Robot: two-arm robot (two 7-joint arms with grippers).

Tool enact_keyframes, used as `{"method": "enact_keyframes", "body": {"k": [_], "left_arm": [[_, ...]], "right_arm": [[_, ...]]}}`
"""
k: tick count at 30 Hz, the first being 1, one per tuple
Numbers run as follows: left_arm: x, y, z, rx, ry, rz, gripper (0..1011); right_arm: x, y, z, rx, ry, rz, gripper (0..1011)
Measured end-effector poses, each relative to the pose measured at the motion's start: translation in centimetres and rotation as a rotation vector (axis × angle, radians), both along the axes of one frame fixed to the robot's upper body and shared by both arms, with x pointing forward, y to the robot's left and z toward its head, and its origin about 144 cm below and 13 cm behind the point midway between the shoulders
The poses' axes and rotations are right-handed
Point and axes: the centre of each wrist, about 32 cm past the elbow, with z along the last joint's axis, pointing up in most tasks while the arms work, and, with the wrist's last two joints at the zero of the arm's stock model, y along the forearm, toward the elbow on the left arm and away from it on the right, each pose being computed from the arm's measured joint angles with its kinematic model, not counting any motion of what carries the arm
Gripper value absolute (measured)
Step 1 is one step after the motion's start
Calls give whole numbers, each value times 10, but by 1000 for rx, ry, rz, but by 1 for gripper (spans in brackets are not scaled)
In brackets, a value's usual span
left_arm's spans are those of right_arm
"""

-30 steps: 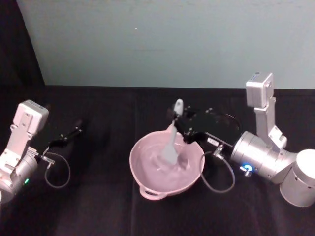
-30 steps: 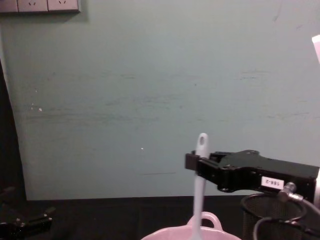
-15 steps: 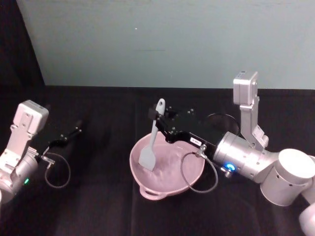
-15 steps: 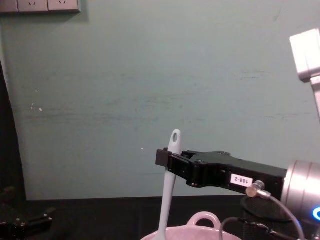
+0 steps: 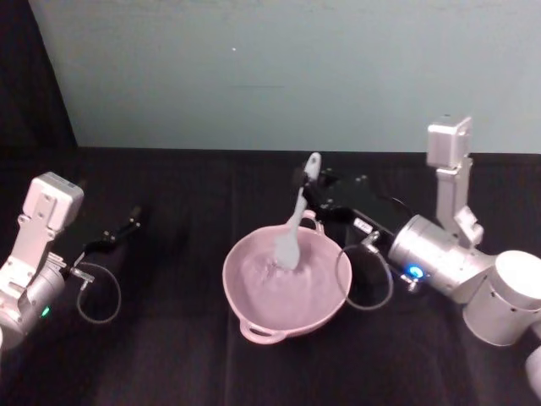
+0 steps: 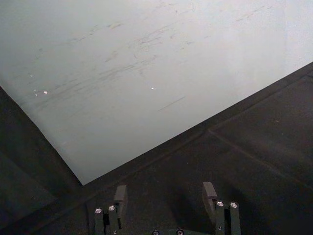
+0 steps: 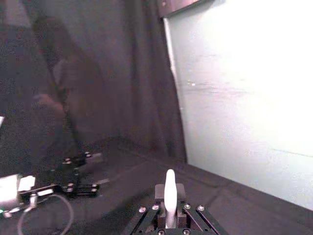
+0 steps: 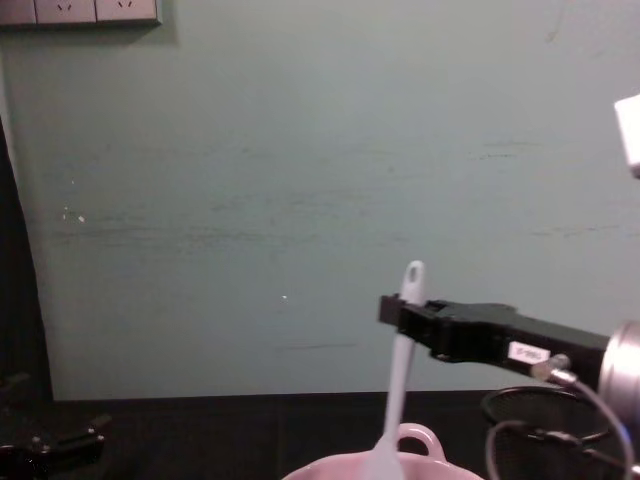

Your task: Use the one hand to pick up the spoon and stir the clear water in the bowl.

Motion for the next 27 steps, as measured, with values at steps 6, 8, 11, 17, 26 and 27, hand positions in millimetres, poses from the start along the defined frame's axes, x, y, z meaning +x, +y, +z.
{"method": "enact_keyframes", "body": {"k": [6, 8, 11, 17, 26, 27], "left_arm": [[0, 0, 0, 0, 0, 0, 1005], [0, 0, 0, 0, 0, 0, 1005], [0, 0, 0, 0, 0, 0, 1005], [0, 0, 0, 0, 0, 0, 1005], [0, 0, 0, 0, 0, 0, 1005], [0, 0, 0, 0, 0, 0, 1005]], "right_arm": [[-3, -15, 5, -17, -24, -40, 116], [-3, -18, 6, -20, -27, -42, 117], [-5, -21, 6, -29, -30, -34, 116], [-12, -16, 9, -72, -40, 24, 116], [-20, 7, 12, -99, -52, 157, 116], [-20, 7, 12, -99, -52, 157, 116]]}}
